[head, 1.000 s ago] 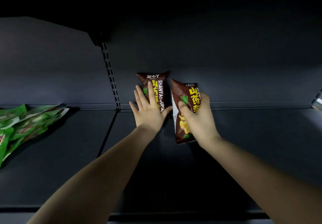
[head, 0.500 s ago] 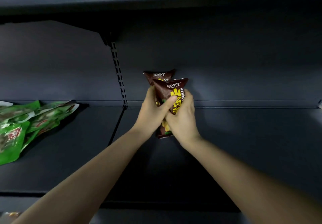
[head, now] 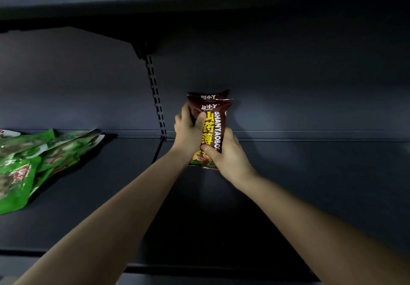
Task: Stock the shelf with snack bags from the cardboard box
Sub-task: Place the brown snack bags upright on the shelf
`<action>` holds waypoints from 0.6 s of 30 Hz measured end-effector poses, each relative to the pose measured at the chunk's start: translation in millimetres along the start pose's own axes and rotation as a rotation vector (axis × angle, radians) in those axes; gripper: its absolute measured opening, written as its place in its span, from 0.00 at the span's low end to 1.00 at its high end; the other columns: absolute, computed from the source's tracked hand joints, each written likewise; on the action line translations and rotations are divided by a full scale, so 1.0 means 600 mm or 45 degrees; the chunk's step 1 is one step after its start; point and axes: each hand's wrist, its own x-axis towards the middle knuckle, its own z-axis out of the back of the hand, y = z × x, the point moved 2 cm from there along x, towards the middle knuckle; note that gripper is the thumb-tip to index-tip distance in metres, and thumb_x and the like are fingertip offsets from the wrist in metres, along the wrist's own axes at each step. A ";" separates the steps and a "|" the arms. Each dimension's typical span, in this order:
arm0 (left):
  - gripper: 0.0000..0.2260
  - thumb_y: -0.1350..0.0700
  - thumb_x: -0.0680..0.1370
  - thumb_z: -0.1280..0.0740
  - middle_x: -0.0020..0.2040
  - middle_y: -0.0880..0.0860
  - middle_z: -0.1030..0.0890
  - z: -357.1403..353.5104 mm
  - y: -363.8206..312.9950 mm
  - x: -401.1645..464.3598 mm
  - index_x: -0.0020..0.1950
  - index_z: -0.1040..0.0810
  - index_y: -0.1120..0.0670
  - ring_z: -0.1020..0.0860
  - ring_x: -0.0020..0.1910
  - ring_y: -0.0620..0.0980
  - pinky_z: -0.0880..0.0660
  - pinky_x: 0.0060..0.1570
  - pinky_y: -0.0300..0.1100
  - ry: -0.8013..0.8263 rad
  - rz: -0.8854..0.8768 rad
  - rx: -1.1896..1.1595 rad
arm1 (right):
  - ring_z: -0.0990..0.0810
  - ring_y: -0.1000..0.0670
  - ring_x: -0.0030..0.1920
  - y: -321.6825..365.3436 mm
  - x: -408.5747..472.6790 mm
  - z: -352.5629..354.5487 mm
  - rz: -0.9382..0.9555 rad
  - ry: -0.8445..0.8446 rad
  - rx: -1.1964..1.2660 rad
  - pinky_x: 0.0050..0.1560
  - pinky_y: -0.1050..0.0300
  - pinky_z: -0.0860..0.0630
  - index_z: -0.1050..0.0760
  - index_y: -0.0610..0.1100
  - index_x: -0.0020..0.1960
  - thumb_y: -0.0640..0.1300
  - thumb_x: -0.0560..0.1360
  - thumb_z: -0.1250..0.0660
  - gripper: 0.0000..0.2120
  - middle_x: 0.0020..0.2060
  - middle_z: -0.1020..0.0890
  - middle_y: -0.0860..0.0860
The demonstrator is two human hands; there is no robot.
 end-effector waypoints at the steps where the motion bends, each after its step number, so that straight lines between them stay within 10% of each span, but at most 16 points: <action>1: 0.21 0.43 0.79 0.43 0.65 0.54 0.32 -0.003 0.002 -0.005 0.70 0.40 0.46 0.32 0.65 0.51 0.33 0.65 0.52 0.054 0.024 -0.089 | 0.28 0.44 0.62 -0.001 0.001 -0.004 0.000 0.027 -0.076 0.59 0.44 0.27 0.38 0.41 0.68 0.52 0.75 0.33 0.28 0.60 0.29 0.44; 7: 0.28 0.51 0.79 0.39 0.59 0.43 0.29 -0.010 0.021 -0.016 0.74 0.51 0.52 0.27 0.53 0.35 0.27 0.50 0.28 0.249 0.013 -0.221 | 0.38 0.42 0.69 -0.008 0.007 -0.006 0.063 0.078 -0.279 0.66 0.44 0.33 0.47 0.44 0.76 0.56 0.77 0.38 0.34 0.71 0.39 0.45; 18: 0.26 0.36 0.70 0.33 0.57 0.47 0.24 -0.013 0.033 -0.013 0.56 0.42 0.47 0.23 0.55 0.49 0.27 0.58 0.54 0.056 0.058 0.277 | 0.26 0.45 0.62 -0.022 0.026 0.007 -0.037 0.130 -0.159 0.58 0.46 0.24 0.34 0.43 0.66 0.55 0.67 0.28 0.33 0.59 0.25 0.46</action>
